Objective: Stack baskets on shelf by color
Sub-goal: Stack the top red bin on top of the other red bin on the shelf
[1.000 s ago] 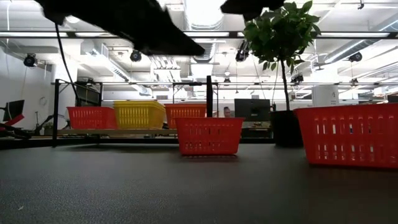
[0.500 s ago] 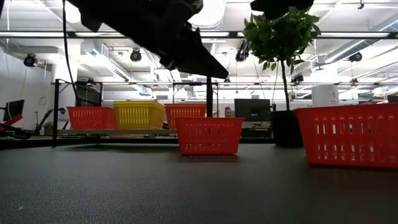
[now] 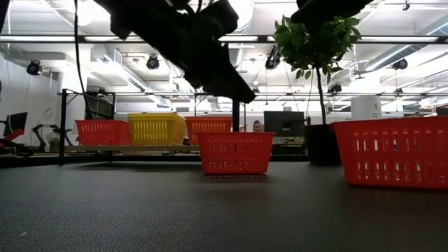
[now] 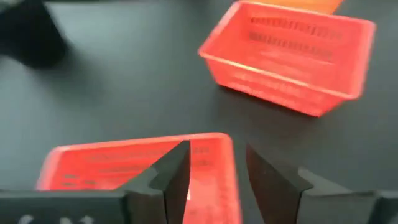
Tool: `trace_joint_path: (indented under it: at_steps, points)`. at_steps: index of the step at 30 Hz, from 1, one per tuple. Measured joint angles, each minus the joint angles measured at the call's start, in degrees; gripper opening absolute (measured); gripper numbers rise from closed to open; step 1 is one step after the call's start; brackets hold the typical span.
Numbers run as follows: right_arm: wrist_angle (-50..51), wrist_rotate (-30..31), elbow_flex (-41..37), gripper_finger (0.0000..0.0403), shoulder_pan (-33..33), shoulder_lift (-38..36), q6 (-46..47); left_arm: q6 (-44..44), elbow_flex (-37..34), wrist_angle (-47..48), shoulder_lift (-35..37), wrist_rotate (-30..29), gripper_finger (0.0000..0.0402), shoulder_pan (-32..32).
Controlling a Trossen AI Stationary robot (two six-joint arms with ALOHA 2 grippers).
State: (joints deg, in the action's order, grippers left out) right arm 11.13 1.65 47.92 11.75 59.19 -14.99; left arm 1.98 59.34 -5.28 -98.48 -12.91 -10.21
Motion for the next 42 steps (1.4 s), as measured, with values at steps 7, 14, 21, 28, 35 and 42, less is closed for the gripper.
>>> trace_joint_path:
  at_steps: [7,14,21,28,35,42]
  points:
    - [0.4,0.0,0.0,0.0073,0.0,0.1,0.4,3.7,-0.6,-0.3,-2.1,4.1,0.0141,0.1]
    - [0.4,0.0,0.0,0.0073,0.0,0.1,1.0,5.0,0.7,-1.8,-9.4,3.9,0.0141,0.5]
    - [0.3,0.0,0.0,0.0073,0.0,0.1,1.5,5.2,1.0,-2.1,-9.2,3.7,0.0107,0.7]
    - [0.4,0.0,0.0,0.0073,0.0,0.1,1.5,2.9,0.9,-1.7,-8.8,1.8,0.0008,-0.3]
    - [0.4,0.0,0.0,0.0073,0.0,0.1,1.4,-5.7,0.9,0.4,-2.9,-3.1,0.0001,-3.9]
    - [0.2,0.0,0.0,0.0073,0.0,0.2,1.4,-11.8,0.4,17.0,10.9,-7.8,0.0001,-7.4]
